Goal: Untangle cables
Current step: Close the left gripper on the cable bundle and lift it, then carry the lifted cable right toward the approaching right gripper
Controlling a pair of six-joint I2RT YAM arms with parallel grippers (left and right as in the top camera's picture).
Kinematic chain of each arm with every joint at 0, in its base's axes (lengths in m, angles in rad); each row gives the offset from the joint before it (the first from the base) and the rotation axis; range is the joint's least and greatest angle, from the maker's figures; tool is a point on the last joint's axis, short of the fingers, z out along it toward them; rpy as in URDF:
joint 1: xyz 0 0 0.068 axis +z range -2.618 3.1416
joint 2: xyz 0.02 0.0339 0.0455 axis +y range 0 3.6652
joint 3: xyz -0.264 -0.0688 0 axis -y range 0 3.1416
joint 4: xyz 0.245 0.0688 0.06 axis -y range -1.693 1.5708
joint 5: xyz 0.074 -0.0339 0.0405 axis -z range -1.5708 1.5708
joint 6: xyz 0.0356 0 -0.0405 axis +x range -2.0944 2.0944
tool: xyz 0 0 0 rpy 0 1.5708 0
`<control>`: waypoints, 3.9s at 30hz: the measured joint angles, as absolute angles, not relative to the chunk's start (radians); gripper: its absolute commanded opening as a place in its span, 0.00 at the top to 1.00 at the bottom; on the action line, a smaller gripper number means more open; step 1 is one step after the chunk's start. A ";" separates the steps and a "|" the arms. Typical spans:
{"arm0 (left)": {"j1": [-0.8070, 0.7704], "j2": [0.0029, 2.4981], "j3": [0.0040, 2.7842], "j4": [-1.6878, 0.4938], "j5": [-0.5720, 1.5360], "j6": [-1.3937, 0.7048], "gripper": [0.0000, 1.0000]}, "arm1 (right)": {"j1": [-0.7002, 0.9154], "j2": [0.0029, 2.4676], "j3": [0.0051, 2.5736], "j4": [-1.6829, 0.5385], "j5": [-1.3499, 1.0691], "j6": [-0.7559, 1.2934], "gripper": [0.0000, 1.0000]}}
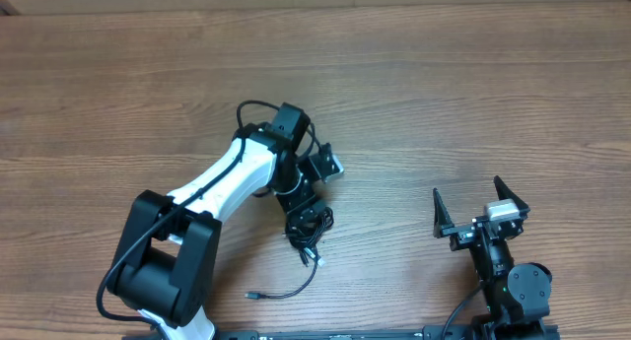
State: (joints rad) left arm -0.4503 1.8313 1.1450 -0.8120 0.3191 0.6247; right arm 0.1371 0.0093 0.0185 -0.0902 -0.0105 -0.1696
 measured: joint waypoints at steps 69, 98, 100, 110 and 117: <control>-0.451 1.012 1.155 -0.859 0.369 0.236 0.96 | 0.137 0.009 0.019 -0.033 -0.108 0.053 0.00; -0.442 1.013 1.155 -0.666 0.706 0.028 0.96 | 0.138 0.451 0.616 -0.618 -0.723 0.065 0.00; -0.425 1.013 1.155 -0.665 0.767 0.032 0.96 | 0.138 0.458 0.616 -0.602 -0.756 0.057 0.00; -0.410 1.013 1.155 -0.661 1.021 0.120 0.96 | 0.138 0.457 0.617 -0.471 -0.878 0.053 0.00; -0.411 1.013 1.155 -0.643 1.154 0.135 0.96 | 0.138 0.458 0.617 -0.456 -0.928 0.053 0.00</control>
